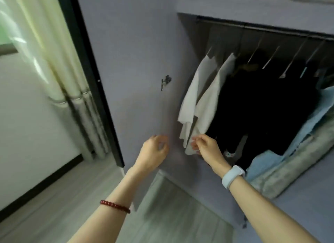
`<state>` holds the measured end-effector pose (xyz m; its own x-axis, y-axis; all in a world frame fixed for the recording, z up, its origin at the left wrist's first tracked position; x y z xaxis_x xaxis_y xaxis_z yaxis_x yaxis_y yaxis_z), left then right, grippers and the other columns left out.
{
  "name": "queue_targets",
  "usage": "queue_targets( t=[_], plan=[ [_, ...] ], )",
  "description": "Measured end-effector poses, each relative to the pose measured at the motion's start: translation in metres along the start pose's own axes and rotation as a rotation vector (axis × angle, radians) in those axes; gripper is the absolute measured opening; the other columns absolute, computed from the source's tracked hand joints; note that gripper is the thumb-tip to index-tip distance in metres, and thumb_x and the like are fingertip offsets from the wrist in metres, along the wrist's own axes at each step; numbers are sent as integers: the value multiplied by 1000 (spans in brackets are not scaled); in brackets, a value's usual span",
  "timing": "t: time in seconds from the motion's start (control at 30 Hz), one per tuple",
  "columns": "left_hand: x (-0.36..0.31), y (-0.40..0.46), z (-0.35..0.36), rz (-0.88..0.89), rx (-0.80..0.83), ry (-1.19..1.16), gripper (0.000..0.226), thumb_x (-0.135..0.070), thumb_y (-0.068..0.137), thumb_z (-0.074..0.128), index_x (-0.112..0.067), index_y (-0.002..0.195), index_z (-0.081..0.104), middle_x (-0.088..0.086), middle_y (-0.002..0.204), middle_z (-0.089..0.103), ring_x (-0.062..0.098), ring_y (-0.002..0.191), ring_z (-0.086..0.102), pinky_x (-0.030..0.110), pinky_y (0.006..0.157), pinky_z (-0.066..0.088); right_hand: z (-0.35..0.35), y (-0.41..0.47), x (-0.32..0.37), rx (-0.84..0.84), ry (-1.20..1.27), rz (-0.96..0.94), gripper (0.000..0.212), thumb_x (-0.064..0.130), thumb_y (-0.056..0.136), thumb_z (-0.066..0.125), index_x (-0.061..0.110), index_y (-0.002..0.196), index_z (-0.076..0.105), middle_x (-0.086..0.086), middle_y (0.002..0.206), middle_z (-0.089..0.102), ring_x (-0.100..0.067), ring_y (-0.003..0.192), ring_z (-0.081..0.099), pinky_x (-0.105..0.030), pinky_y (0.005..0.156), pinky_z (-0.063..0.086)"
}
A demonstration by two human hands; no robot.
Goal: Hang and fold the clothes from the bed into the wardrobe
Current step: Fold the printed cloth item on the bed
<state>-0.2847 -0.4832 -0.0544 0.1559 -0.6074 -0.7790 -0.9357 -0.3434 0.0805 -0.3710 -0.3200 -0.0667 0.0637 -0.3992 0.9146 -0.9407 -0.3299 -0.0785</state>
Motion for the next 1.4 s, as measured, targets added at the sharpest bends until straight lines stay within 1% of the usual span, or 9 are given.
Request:
queue_targets(
  t=[0.07, 0.17, 0.37, 0.53, 0.8, 0.93, 1.17, 1.33, 1.4],
  plan=[
    [53, -48, -11, -112, 13, -9, 42, -37, 83, 50, -14, 114, 66, 6, 112, 66, 17, 103, 61, 12, 78, 34, 60, -26, -29, 189, -47, 69, 24, 7, 98, 37, 5, 102, 60, -2, 77, 61, -10, 66, 57, -20, 65, 47],
    [140, -116, -47, -327, -50, -49, 28, -24, 93, 53, -11, 116, 64, 5, 113, 65, 10, 94, 58, 8, 75, 35, 157, -66, -47, 507, -121, 121, 20, 8, 99, 37, 8, 97, 57, -3, 75, 60, -3, 55, 56, -10, 52, 41],
    [290, -232, -177, -689, -427, -90, 24, -18, 94, 51, -12, 113, 64, 2, 112, 66, 7, 89, 56, 13, 76, 36, 389, -130, -8, 1018, -320, 67, 25, 11, 99, 34, 3, 111, 56, 1, 74, 57, -4, 54, 54, -13, 50, 37],
    [378, -320, -291, -891, -696, -140, 25, -19, 95, 49, -14, 114, 63, -1, 109, 65, 8, 92, 55, 16, 78, 36, 569, -177, 63, 1231, -406, -86, 22, 11, 98, 33, 11, 100, 55, 1, 74, 58, -10, 60, 53, -19, 56, 40],
    [458, -440, -392, -1182, -1061, -205, 26, -20, 96, 48, -14, 118, 61, 2, 116, 63, 9, 99, 52, 22, 86, 38, 751, -241, 129, 1520, -478, -202, 25, 16, 99, 31, 15, 102, 57, 1, 79, 63, -14, 69, 60, -35, 83, 50],
    [491, -438, -444, -1261, -1247, -186, 26, -21, 95, 49, -14, 118, 61, 0, 116, 63, 7, 98, 51, 18, 86, 36, 837, -246, 169, 1664, -505, -313, 26, 15, 99, 32, 13, 104, 58, -2, 82, 63, -18, 75, 59, -30, 76, 49],
    [516, -416, -518, -1322, -1458, -152, 25, -21, 95, 49, -15, 116, 62, -3, 114, 62, 4, 95, 51, 8, 79, 32, 945, -257, 227, 1811, -529, -469, 30, 12, 98, 32, 7, 108, 59, -10, 91, 63, -16, 70, 56, -22, 64, 45],
    [509, -470, -527, -1482, -1641, -122, 25, -20, 95, 49, -15, 116, 62, 0, 116, 62, 6, 94, 53, 13, 82, 34, 990, -328, 250, 1994, -593, -750, 28, 18, 95, 37, 7, 99, 63, -13, 95, 67, -18, 82, 57, -35, 80, 49],
    [508, -502, -527, -1580, -1667, -81, 26, -21, 95, 49, -16, 117, 61, 0, 117, 61, 7, 95, 53, 16, 83, 34, 1004, -366, 257, 2068, -600, -898, 26, 20, 95, 38, 12, 102, 62, -5, 97, 64, -16, 87, 55, -30, 79, 44]
  ],
)
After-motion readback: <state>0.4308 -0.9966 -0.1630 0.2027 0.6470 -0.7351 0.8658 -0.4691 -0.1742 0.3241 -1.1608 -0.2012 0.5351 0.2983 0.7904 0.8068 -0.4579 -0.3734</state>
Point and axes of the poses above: each hand's wrist, its own y-axis towards the middle knuckle, its own z-axis out of the palm, x = y × z, the point moved 8 cm from there along y, towards the middle knuckle
